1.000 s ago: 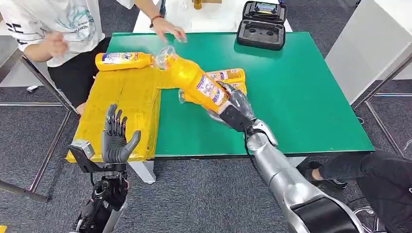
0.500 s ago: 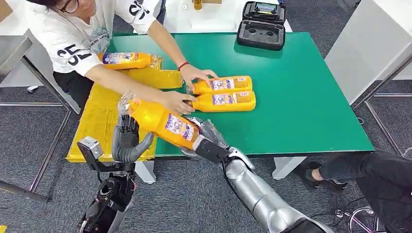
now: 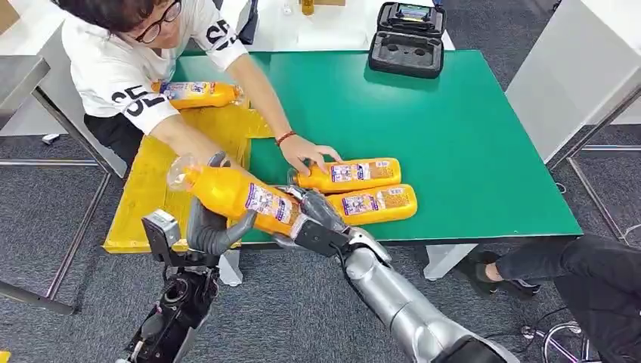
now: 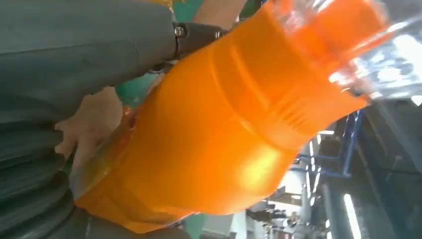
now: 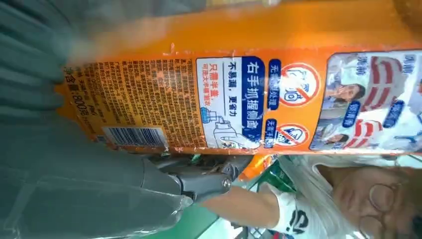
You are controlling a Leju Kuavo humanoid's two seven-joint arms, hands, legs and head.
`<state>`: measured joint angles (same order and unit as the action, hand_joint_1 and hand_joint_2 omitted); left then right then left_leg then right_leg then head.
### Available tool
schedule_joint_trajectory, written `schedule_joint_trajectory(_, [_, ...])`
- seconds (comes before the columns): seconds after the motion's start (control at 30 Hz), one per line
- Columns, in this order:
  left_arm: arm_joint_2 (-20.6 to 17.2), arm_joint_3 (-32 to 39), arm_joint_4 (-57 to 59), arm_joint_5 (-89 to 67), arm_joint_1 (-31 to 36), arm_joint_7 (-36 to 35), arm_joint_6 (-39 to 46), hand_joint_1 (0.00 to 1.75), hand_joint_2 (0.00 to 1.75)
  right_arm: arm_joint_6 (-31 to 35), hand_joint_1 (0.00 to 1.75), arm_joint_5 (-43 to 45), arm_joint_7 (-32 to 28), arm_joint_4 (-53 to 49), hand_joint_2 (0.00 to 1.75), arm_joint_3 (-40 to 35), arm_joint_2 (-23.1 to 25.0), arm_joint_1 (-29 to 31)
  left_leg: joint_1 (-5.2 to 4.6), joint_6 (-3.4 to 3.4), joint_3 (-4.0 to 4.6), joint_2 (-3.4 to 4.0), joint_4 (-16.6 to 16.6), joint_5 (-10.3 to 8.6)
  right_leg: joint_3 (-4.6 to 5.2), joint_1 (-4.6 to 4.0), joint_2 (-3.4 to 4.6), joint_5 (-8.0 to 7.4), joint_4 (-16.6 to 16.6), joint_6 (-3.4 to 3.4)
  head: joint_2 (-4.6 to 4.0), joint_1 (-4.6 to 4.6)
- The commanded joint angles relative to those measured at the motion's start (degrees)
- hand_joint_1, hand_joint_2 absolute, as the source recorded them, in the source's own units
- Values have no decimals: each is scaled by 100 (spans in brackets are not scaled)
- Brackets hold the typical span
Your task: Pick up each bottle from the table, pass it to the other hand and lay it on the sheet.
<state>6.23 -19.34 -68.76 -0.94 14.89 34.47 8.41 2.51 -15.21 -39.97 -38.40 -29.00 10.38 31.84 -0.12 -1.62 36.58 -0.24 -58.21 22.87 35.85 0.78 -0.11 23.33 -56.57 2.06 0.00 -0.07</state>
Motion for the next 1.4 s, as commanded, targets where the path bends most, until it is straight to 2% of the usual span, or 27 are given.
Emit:
schedule_joint_trajectory(0.03, [-95, -564, 893, -402, 585, -193, -280, 0, 175, -112, 175, 59, -2, 543, 175, -163, -55, 477, 1, 5, -17, -5, 3, 4, -19, -1, -5, 6, 2, -4, 0, -2])
schedule_joint_trajectory(0.13, [-94, -551, 983, -232, 619, -194, -545, 0, 175, -137, 175, 37, -3, 608, 175, -188, -46, 462, 2, 8, -28, -7, 3, 9, -29, -2, -8, 12, 2, -7, 0, -2])
schedule_joint_trajectory(0.27, [-102, -499, 1066, 460, 566, -96, -1465, 0, 175, -172, 175, -78, -3, 726, 175, -240, -22, 461, 0, 5, -17, 0, 6, 4, -17, 0, -1, 5, 4, -4, 0, -2])
schedule_joint_trajectory(0.47, [-73, -451, 1084, 765, 567, -36, -1947, 0, 175, -247, 175, -222, -3, 891, 175, -279, 30, 515, 1, 5, -17, 1, 3, 5, -17, -2, 0, 5, 3, -5, 0, -2])
schedule_joint_trajectory(0.77, [-19, -429, 1234, 546, 653, -29, -1778, 0, 175, -340, 175, -448, -3, 1132, 175, -379, 152, 592, 5, 10, -32, 1, 1, 13, -32, -6, 0, 12, 2, -9, 0, -2])
schedule_joint_trajectory(1.03, [26, -389, 1114, -158, 593, 133, -759, 0, 175, -391, 175, -545, -3, 1287, 175, -364, 207, 626, 8, 11, -38, -2, 0, 17, -40, -8, -3, 16, 2, -9, 0, -2])
schedule_joint_trajectory(1.2, [13, -379, 1128, -316, 609, 113, -670, 0, 175, -416, 173, -575, -3, 1336, 175, -358, 205, 664, 3, 7, -20, -4, 1, 7, -22, -4, -6, 9, 2, -6, 0, -2])
schedule_joint_trajectory(1.23, [18, -370, 1151, -317, 612, 107, -703, 17, 175, -428, 173, -581, -2, 1349, 175, -361, 205, 686, 4, 6, -15, -4, 1, 6, -17, -4, -5, 7, 2, -5, 0, -2])
schedule_joint_trajectory(1.27, [18, -370, 1151, -317, 612, 107, -703, 82, 175, -428, 171, -581, -2, 1349, 175, -361, 205, 686, 4, 8, -26, -4, 0, 10, -28, -5, -5, 12, 1, -7, 0, -2])
schedule_joint_trajectory(1.3, [21, -352, 1152, -305, 612, 117, -808, 171, 175, -438, 175, -580, -3, 1382, 175, -355, 224, 708, 5, 7, -21, -1, -1, 9, -23, -5, -2, 9, 2, -6, 0, -2])
schedule_joint_trajectory(1.37, [35, -318, 1152, -228, 609, 120, -937, 173, 175, -440, 171, -584, -3, 1386, 175, -356, 230, 708, 5, 9, -30, -1, -2, 14, -32, -6, -2, 14, 0, -9, 0, -2])
schedule_joint_trajectory(1.4, [43, -301, 1149, -200, 607, 116, -993, 175, 175, -440, 175, -585, 3, 1383, 175, -363, 235, 709, 3, 7, -24, -3, 2, 9, -25, -4, -4, 11, 1, -7, 0, -2])
